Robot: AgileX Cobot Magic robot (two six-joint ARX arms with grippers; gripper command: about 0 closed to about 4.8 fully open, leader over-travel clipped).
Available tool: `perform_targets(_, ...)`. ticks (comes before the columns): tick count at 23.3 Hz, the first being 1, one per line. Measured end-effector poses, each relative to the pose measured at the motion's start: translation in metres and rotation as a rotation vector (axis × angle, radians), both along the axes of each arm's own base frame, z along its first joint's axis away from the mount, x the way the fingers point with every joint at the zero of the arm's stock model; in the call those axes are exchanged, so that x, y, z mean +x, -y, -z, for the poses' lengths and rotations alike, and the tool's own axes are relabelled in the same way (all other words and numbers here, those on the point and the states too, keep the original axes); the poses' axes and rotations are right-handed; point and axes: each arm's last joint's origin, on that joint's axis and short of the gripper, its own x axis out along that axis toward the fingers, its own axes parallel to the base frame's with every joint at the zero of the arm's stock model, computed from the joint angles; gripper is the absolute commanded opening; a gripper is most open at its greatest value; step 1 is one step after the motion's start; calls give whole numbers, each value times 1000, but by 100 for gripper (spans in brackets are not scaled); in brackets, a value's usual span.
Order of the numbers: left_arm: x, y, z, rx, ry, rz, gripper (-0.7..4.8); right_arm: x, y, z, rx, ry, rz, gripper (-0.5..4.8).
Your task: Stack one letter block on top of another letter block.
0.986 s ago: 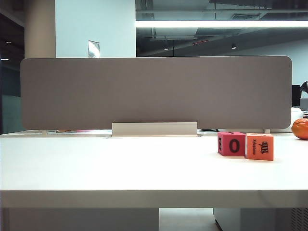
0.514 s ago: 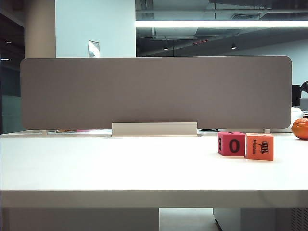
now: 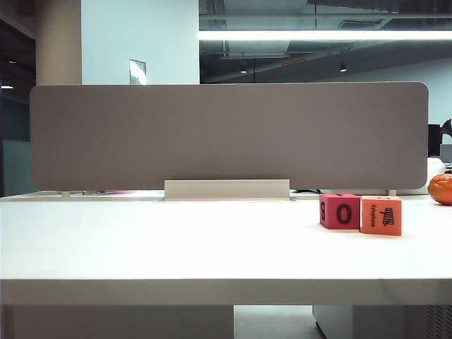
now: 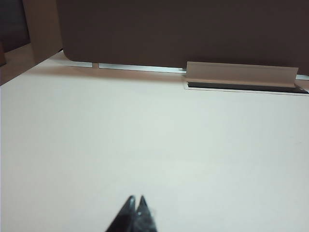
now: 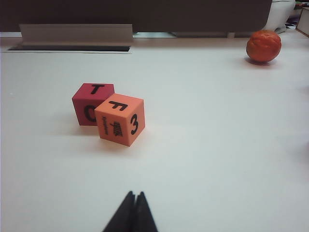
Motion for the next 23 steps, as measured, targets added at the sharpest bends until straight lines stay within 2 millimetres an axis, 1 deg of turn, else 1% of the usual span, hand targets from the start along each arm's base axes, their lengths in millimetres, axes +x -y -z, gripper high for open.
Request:
perform_targets(5, 0, 0, 0, 0, 0, 0, -6, -1, 0, -4, 78, 2, 18, 1)
perform_targets(8, 0, 0, 0, 0, 0, 0, -6, -3, 0, -15, 88, 37, 18, 1)
perform_targets(11, 0, 0, 0, 0, 0, 0, -6, -6, 0, -32, 89, 85, 16, 1)
perform_targets(12, 0, 0, 0, 0, 0, 13, -6, -9, 0, -41, 89, 113, 15, 1)
perform_targets(16, 0, 3, 0, 0, 0, 101, -6, -13, 0, -56, 90, 152, 13, 1)
perform_targets(20, 0, 5, 0, 0, 0, 177, -6, -15, 0, -65, 90, 127, 12, 2)
perform_targets(23, -1, 7, 0, 0, 0, 230, -6, -11, 0, -64, 90, 71, 8, 23)
